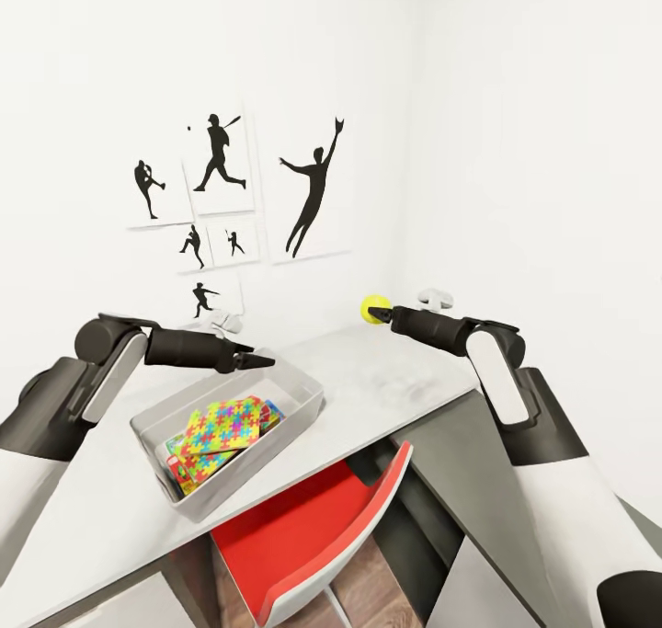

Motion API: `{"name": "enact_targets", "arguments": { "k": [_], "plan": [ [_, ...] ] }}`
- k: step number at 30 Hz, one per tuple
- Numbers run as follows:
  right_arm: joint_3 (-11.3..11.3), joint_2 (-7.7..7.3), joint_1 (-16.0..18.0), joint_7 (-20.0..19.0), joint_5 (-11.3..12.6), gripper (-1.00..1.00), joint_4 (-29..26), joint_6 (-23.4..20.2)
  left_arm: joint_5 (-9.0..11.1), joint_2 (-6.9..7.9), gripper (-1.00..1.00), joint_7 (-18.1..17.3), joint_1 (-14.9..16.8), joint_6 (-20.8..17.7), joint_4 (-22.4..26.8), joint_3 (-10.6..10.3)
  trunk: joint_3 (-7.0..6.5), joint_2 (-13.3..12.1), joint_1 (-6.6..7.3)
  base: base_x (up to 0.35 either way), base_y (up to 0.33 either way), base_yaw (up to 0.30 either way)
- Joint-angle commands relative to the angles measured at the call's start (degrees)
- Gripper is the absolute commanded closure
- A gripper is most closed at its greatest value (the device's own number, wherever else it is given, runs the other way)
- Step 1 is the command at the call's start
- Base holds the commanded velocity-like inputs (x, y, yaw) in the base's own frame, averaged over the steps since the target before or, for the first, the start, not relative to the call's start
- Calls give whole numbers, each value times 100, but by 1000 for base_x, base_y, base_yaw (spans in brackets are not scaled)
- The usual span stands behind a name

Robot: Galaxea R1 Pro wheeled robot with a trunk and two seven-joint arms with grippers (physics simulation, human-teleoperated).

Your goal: Put all the toys in the child's room - the three board games (two on the bed and one on the table), the two jigsaw puzzles on the table, and the tennis ball on the table - inside the toy box on the table in the child's room.

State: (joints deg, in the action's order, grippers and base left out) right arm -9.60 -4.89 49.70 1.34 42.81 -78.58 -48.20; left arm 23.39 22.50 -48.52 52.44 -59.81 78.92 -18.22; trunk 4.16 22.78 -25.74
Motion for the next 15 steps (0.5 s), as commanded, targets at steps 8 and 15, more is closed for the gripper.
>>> {"name": "enact_targets", "arguments": {
  "k": [8,15],
  "plan": [
    [5,-12,-34,41,27,100,9,30,-10,42,-100,-17,-13,-19,1,2,13,14,-4,0,0,0],
    [11,-5,-91,45,36,100,16,34,-10,129,-100,-15,-53,-19,-6,3,13,14,-4,0,0,0]
  ]
}}
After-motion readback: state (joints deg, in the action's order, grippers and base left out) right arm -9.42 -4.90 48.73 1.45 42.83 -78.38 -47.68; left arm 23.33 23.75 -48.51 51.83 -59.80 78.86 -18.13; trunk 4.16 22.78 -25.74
